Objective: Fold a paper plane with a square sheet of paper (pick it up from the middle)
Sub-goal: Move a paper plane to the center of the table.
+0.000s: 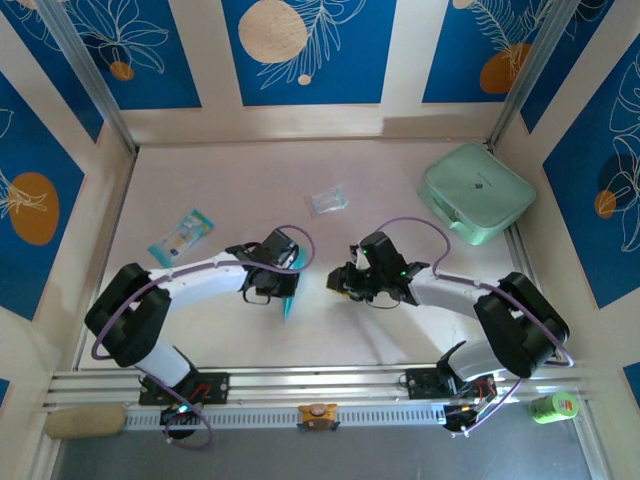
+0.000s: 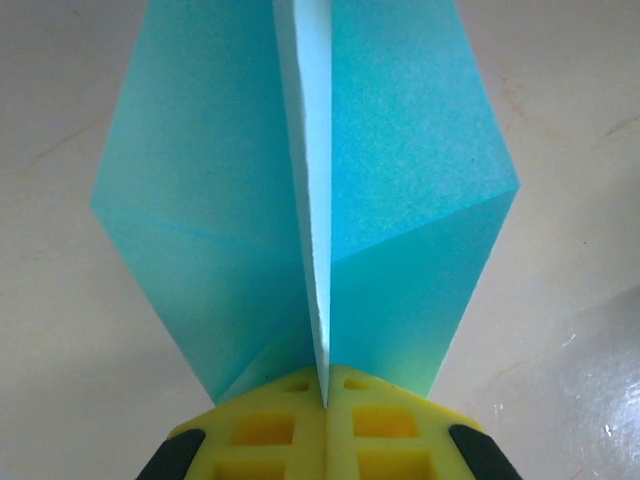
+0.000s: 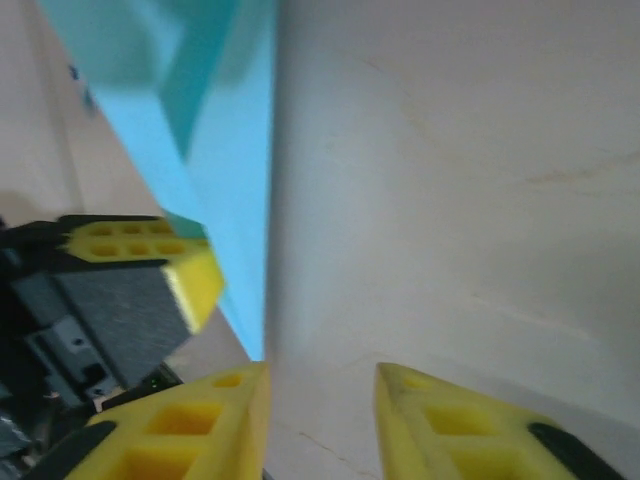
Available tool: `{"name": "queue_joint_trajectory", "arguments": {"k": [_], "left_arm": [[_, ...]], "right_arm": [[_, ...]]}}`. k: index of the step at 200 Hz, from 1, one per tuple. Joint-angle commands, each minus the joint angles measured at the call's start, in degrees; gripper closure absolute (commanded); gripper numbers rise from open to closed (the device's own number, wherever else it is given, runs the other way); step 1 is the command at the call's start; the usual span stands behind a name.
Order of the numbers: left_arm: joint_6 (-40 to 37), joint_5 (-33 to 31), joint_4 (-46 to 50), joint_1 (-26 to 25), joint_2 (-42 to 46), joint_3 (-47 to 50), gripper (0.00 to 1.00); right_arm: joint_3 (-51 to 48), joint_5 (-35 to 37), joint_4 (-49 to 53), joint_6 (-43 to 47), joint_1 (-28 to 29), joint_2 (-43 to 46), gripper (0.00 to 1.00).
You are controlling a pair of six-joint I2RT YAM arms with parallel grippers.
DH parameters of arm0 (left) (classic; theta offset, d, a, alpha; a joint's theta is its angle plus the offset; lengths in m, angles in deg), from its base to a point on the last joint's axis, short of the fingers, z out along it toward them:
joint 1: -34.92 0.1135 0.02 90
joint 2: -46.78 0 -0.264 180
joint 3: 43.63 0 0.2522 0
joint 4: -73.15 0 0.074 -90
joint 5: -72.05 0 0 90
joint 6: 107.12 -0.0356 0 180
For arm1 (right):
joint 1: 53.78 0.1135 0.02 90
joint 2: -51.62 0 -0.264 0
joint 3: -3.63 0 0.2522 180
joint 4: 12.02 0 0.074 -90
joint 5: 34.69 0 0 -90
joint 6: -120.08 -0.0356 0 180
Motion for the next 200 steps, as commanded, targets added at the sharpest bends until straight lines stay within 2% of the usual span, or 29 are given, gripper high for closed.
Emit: {"name": "queue_joint_trajectory", "arguments": {"k": [1,68,117,138,162,200], "left_arm": [[0.7,1.2,-0.8,-1.0,1.1,1.0,0.97],[0.7,1.3,-1.1,-1.9,0.6,0.8,0.96],[0.4,1.3,-1.2,-2.3,0.2,0.9,0.94],[0.3,1.2,-1.1,-2.4,-0.1,0.6,0.94],[-0.1,1.0,-0.8,-2.5,-0.2,0.2,0.92],[-1.7,1.8,-1.3,-2.6,0.8,-0.1,0.84]], "right_arm": [[3.3,-2.3,-3.0,-1.4,0.9,-2.6,0.63],[9.0,-3.2,-6.0,-4.9,2.0,-11.4,0.6],[12.9,-4.0,-2.2,-4.3,1.9,-15.6,0.6],[13.7,-4.0,-0.3,-3.6,1.9,-16.8,0.66],[12.9,-3.1,1.0,-3.4,1.8,-16.7,0.78],[11.3,-3.9,0.3,-3.2,1.4,-16.2,0.94]]}}
